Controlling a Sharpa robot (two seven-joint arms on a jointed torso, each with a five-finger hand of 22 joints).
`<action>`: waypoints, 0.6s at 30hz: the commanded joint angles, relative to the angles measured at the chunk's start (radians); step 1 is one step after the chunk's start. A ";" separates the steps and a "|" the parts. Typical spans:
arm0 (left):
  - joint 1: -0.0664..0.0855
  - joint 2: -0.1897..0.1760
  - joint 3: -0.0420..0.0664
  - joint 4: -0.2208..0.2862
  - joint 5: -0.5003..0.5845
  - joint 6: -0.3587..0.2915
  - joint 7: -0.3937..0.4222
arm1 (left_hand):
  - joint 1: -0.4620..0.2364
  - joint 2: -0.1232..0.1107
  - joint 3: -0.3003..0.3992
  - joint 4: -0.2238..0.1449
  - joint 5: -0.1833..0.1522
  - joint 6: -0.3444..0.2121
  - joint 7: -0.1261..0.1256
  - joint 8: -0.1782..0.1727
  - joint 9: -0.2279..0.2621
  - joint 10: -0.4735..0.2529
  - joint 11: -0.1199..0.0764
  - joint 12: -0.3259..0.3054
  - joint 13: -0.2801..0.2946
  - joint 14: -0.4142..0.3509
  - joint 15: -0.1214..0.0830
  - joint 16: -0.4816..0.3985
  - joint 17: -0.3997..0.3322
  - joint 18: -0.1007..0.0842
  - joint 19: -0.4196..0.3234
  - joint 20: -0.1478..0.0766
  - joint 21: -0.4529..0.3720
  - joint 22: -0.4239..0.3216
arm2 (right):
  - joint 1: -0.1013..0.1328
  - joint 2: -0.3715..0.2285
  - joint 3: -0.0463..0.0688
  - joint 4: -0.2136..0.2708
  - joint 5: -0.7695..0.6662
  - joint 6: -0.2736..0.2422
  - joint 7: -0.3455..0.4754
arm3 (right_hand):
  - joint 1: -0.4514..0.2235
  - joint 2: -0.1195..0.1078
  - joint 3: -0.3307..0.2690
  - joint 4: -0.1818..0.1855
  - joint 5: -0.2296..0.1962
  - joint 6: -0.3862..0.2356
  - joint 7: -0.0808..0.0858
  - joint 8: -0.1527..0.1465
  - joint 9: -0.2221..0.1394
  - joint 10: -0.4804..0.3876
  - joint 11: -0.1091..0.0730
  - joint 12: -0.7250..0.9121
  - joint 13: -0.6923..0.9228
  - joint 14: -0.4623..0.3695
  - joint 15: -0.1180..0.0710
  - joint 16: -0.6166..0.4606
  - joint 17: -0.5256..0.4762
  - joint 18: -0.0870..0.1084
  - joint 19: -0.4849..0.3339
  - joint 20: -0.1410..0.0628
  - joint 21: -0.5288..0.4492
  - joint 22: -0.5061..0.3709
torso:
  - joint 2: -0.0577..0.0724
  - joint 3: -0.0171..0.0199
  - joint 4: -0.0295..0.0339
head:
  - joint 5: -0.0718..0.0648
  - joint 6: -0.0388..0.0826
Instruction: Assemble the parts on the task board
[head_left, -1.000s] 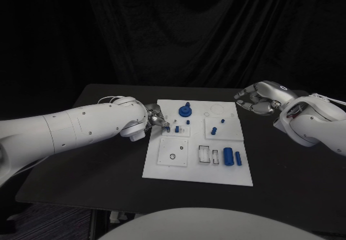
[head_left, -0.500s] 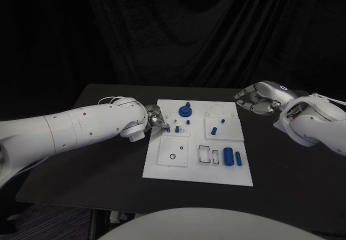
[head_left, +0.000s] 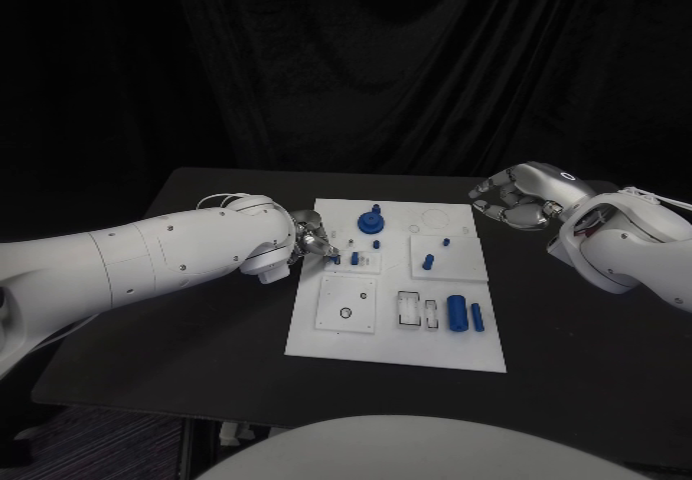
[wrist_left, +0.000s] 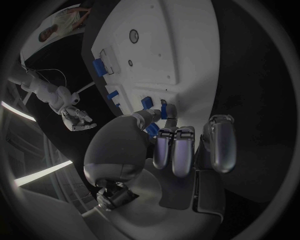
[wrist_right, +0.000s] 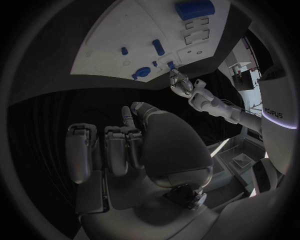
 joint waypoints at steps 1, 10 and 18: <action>-0.006 0.002 -0.001 0.002 -0.002 0.020 0.014 | 0.000 0.007 0.027 -0.022 0.005 0.007 -0.016 0.006 0.020 0.106 -0.009 0.003 0.263 0.104 -0.007 0.003 0.263 0.010 -0.005 -0.001 -0.002 0.191 | -0.002 -0.002 0.001 0.001 -0.001 0.008 -0.016 | -0.006 0.000 0.004 0.000 0.005 0.007 -0.002 -0.001 -0.001 0.106 0.007 0.003 0.263 0.107 0.008 0.003 0.263 0.000 0.076 0.008 -0.004 0.243 | 0.000 0.0001 -0.0004 | 0.001 0.000; -0.008 0.002 -0.001 0.003 -0.002 0.026 0.014 | 0.000 0.010 0.028 -0.022 0.008 0.006 -0.016 0.006 0.019 0.106 -0.009 0.003 0.263 0.104 -0.007 0.003 0.263 0.010 -0.006 -0.001 -0.005 0.190 | -0.002 -0.002 0.001 0.001 -0.001 0.014 -0.020 | -0.006 0.000 0.004 0.000 0.005 0.007 -0.002 -0.001 -0.001 0.106 0.007 0.003 0.263 0.107 0.008 0.003 0.263 0.000 0.076 0.008 -0.004 0.243 | 0.000 0.0002 -0.0012 | 0.003 0.000; -0.008 -0.001 -0.001 0.007 -0.002 0.031 0.010 | 0.000 0.010 0.028 -0.022 0.008 0.006 -0.016 0.006 0.019 0.106 -0.009 0.003 0.263 0.104 -0.007 0.003 0.263 0.010 -0.006 -0.001 -0.005 0.190 | -0.002 -0.004 0.001 0.002 -0.001 0.017 -0.023 | -0.006 0.000 0.004 0.000 0.005 0.007 -0.002 -0.001 -0.001 0.106 0.007 0.003 0.263 0.107 0.008 0.003 0.263 0.000 0.076 0.008 -0.004 0.243 | 0.000 0.0000 0.0005 | 0.003 0.000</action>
